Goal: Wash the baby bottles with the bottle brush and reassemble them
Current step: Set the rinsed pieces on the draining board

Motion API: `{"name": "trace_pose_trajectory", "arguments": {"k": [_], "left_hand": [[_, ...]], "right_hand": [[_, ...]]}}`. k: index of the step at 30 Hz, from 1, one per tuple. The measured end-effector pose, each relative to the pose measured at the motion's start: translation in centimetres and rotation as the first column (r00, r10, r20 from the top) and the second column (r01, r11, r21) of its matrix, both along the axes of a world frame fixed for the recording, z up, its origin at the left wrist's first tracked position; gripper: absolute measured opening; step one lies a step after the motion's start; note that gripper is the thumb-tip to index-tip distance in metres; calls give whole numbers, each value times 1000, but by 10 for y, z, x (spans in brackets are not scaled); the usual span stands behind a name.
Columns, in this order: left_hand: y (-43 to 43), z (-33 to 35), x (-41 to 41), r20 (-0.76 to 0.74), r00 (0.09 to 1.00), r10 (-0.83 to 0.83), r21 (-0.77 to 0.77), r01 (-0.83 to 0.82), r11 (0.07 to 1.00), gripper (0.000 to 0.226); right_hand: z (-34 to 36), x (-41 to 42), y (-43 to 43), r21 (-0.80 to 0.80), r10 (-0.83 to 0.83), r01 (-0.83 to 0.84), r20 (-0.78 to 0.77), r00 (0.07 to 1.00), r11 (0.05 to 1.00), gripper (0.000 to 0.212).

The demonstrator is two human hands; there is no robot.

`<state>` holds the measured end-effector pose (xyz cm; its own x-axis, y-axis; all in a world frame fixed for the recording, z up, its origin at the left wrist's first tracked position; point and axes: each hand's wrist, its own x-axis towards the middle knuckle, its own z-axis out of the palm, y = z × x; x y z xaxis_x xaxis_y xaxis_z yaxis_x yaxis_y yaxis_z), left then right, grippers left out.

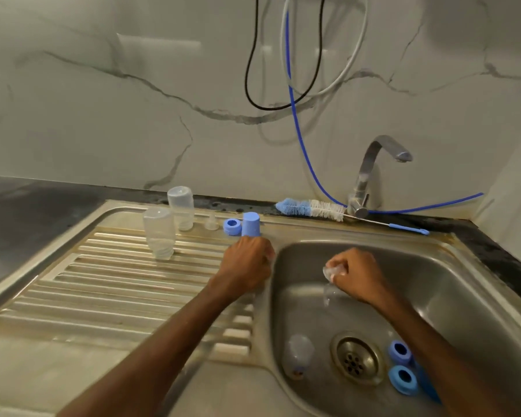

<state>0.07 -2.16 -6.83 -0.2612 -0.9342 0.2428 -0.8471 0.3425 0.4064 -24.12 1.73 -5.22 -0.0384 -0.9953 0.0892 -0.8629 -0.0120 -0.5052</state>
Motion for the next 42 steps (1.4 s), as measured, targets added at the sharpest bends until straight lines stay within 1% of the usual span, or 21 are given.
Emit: {"name": "trace_pose_trajectory", "arguments": {"k": [2,4,5,8,9,11,13,15,16,18,21,23,25,28,32,35,39,41,42], "left_hand": [[0,3,10,-26,998,60,-50,-61,997,12],[-2,7,24,-83,988,133,-124,-143,982,14],[-3,10,31,-131,977,169,-148,-188,971,15],[-8,15,52,-311,919,241,-158,-300,941,16],[-9,16,59,-357,902,243,-152,-313,937,15],[-9,22,70,-388,888,247,-157,-328,932,13],[-7,27,79,-403,876,265,-185,-362,914,11],[-3,32,86,-424,863,276,-253,-405,879,10],[-3,35,90,-435,856,280,-289,-427,857,10],[-4,40,99,-471,840,269,-344,-456,821,11],[-10,42,110,-534,820,206,-376,-449,811,12],[-12,41,112,-549,817,180,-385,-438,813,11],[-13,38,111,-550,818,167,-392,-430,813,10],[-12,36,109,-562,812,159,-391,-430,814,11],[-12,34,106,-568,804,177,-370,-442,817,13],[-12,33,102,-553,807,206,-346,-448,825,14],[-12,30,99,-543,810,221,-325,-446,834,14],[-13,28,98,-533,811,241,-306,-450,839,15],[-12,28,97,-527,814,246,-297,-448,843,15]], "right_hand": [[8,18,-3,-94,11,-7,46,999,996,9],[23,47,-7,-174,52,-32,110,993,984,12],[30,63,-10,-191,78,-51,135,988,980,17],[38,115,-28,-192,180,-156,119,976,969,24],[35,132,-34,-175,212,-192,106,972,966,24],[28,163,-42,-96,260,-253,78,962,963,22],[19,188,-44,-45,291,-288,59,955,957,3],[9,205,-49,-79,290,-284,81,954,956,24],[7,212,-52,-108,278,-267,103,955,958,26],[2,222,-58,-168,277,-255,125,953,952,20],[-6,231,-66,-232,287,-246,162,944,941,13],[-10,235,-67,-257,294,-240,200,935,936,8],[-13,238,-67,-251,295,-239,217,930,938,8],[-14,240,-66,-254,300,-239,238,924,937,18],[-13,241,-63,-240,316,-255,268,910,937,39],[-14,243,-64,-213,309,-254,285,908,943,38],[-12,240,-65,-222,324,-266,288,901,938,43],[-10,238,-63,-230,344,-285,281,896,930,36],[-9,235,-62,-242,355,-293,271,895,925,28]]}}
